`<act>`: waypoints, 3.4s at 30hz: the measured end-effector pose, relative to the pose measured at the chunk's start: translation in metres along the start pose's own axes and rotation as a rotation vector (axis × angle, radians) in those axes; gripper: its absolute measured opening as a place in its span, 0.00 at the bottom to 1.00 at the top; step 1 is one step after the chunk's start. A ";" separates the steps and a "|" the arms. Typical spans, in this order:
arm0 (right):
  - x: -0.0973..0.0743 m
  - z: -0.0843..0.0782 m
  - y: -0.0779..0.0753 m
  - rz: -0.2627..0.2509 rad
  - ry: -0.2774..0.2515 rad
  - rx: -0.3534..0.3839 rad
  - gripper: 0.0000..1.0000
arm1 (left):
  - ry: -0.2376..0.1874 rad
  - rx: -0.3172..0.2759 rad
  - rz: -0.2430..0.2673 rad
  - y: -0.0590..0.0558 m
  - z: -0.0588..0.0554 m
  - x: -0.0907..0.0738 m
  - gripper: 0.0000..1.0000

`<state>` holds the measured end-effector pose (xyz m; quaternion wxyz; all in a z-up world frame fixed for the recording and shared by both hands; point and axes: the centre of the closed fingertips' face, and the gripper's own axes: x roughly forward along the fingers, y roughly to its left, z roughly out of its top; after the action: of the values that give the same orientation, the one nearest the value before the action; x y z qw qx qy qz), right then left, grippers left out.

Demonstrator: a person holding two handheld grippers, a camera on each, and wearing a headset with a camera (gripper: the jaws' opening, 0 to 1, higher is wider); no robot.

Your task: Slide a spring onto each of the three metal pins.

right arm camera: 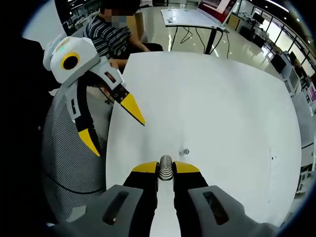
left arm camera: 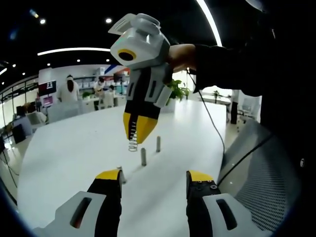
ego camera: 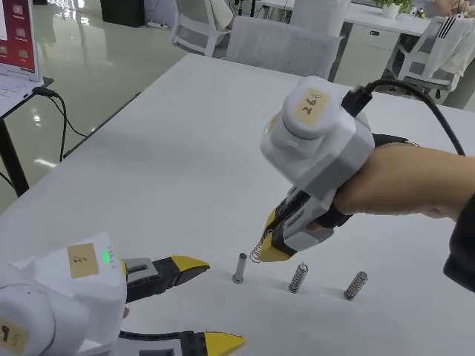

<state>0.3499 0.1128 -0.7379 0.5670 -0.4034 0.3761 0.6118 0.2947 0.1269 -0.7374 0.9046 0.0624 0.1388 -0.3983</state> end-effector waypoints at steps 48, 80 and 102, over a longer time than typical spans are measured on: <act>0.064 -0.011 -0.044 -0.018 0.107 0.003 0.08 | -0.022 -0.020 0.009 0.002 0.001 0.001 0.46; 0.111 -0.029 -0.042 -0.019 0.185 0.013 0.09 | -0.010 -0.024 0.012 0.005 -0.003 0.002 0.46; 0.102 -0.032 -0.039 -0.035 0.128 0.040 0.21 | -0.006 -0.021 0.006 0.003 -0.004 0.002 0.46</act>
<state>0.3882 0.1262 -0.8447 0.5605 -0.4368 0.4166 0.5670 0.2976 0.1280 -0.7414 0.9067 0.0519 0.1399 -0.3945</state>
